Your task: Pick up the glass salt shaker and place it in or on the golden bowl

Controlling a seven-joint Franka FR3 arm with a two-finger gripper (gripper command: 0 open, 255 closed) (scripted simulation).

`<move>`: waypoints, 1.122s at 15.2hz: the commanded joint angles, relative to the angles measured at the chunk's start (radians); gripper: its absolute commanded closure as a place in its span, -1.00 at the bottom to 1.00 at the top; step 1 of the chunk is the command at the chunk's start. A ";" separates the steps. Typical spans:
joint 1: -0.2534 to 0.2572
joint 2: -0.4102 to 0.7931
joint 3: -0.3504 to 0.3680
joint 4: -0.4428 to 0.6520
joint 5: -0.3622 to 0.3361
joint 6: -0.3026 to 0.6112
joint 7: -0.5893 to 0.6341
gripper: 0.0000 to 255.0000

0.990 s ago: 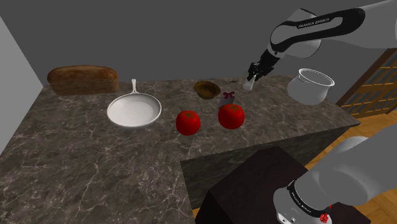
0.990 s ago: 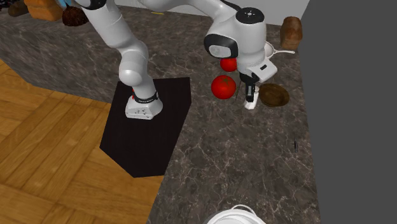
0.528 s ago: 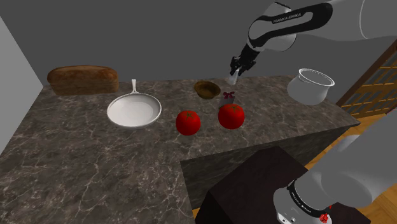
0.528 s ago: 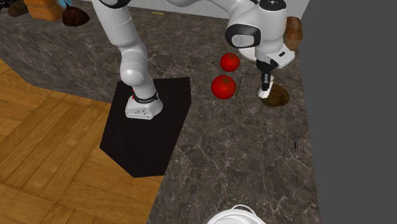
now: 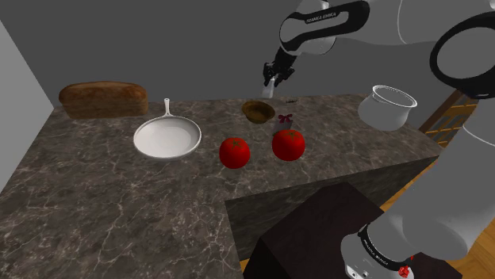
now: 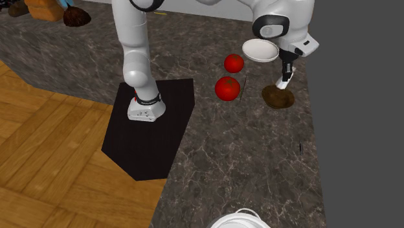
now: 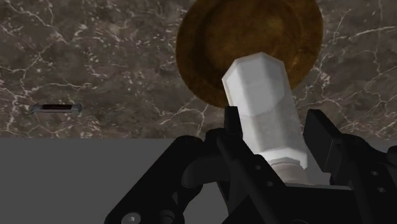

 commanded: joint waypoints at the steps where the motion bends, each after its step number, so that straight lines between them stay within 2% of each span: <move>1: 0.009 0.052 0.011 0.063 0.008 -0.011 0.022 1.00; 17: -0.001 0.133 0.030 -0.035 0.063 0.163 -0.027 1.00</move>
